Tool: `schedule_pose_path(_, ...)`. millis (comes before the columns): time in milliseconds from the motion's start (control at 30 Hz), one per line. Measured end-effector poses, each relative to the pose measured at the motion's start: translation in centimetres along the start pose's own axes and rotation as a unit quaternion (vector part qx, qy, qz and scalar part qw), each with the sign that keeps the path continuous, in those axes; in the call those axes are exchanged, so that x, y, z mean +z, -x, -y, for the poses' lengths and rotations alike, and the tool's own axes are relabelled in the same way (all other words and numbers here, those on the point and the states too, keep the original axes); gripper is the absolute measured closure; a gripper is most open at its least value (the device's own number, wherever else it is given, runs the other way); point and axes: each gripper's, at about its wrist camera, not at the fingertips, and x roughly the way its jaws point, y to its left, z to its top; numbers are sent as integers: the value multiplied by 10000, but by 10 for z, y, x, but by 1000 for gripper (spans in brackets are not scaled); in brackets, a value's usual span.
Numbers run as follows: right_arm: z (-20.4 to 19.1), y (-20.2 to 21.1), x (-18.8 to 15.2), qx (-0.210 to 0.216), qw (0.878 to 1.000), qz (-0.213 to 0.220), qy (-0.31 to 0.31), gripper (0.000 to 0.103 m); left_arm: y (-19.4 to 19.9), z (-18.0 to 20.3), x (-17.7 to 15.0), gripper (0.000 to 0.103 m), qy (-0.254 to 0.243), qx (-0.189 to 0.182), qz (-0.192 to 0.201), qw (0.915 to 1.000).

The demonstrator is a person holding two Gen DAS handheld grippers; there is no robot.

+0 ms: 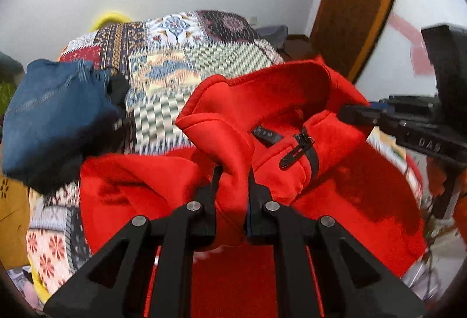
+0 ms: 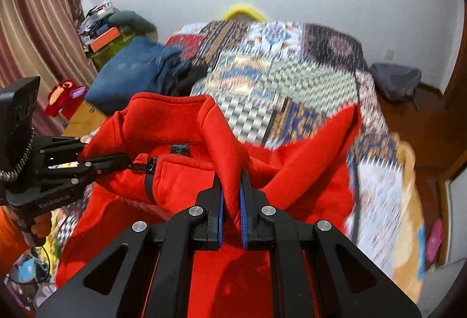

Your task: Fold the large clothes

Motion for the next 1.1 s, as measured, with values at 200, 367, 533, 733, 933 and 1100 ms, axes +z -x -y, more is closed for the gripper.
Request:
schedule_pose_path(200, 2, -9, -34, -152, 9992, -353, -121, 94, -5, 4, -45, 69, -82, 198, -408, 9989)
schedule_pose_path(367, -4, -1, -54, -369, 9980, -513, 36, 81, 0, -5, -68, 56, -100, 384, -559, 9976)
schedule_pose_path(533, -15, 20, -62, -428, 9975, -370, 425, 77, 17, -17, -79, 51, 50, 570, -455, 9973)
schedule_pose_path(733, -14, 51, -48, -264, 9985, 290, 370, 75, 47, -35, -64, 41, 252, 924, 20, 9954)
schedule_pose_path(933, -13, 51, -19, -308, 9973, 621, 238, 64, 52, -51, -28, 35, 414, 1180, 377, 9914)
schedule_pose_path(1100, -1, 36, 5, -176, 9978, 639, -56, 59, 30, -49, -2, 34, 500, 904, 376, 9939)
